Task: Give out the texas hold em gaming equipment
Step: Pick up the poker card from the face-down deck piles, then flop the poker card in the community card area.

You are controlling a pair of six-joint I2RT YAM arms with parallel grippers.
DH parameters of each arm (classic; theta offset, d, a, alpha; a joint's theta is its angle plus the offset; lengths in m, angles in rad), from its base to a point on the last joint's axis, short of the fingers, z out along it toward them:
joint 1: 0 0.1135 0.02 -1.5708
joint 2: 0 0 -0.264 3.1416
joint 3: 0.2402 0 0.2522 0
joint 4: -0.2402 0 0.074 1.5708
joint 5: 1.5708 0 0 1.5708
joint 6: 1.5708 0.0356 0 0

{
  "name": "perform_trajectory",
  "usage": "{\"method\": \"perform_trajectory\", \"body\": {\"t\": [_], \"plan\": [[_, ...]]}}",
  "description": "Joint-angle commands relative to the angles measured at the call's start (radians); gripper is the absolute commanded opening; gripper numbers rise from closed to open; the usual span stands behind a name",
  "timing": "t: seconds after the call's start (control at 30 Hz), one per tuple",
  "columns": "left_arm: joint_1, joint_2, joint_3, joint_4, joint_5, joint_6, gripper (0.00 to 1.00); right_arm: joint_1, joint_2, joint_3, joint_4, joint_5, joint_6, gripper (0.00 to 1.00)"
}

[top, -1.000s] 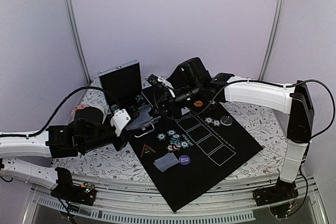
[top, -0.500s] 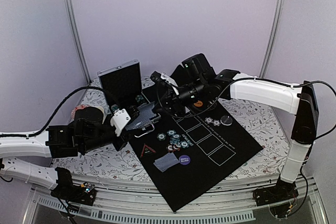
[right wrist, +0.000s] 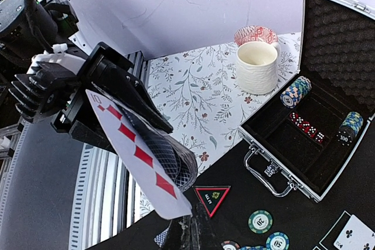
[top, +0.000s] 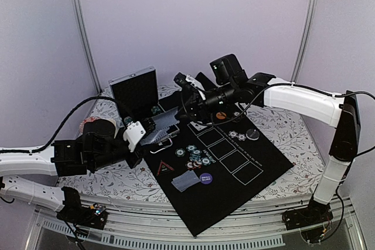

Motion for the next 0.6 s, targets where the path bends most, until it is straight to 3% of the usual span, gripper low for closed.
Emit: {"method": "perform_trajectory", "body": {"t": [0.0, 0.43, 0.57], "plan": [[-0.01, -0.003, 0.0, 0.029, -0.002, -0.013, 0.34, -0.006, -0.05, 0.023, -0.006, -0.016, -0.002, 0.02], [-0.01, -0.004, -0.008, 0.033, -0.019, -0.017, 0.34, -0.116, -0.162, -0.02, -0.054, 0.118, 0.066, 0.02], [-0.01, -0.006, -0.016, 0.041, -0.019, -0.021, 0.33, -0.168, -0.202, -0.059, -0.076, 0.279, 0.142, 0.02]]}}
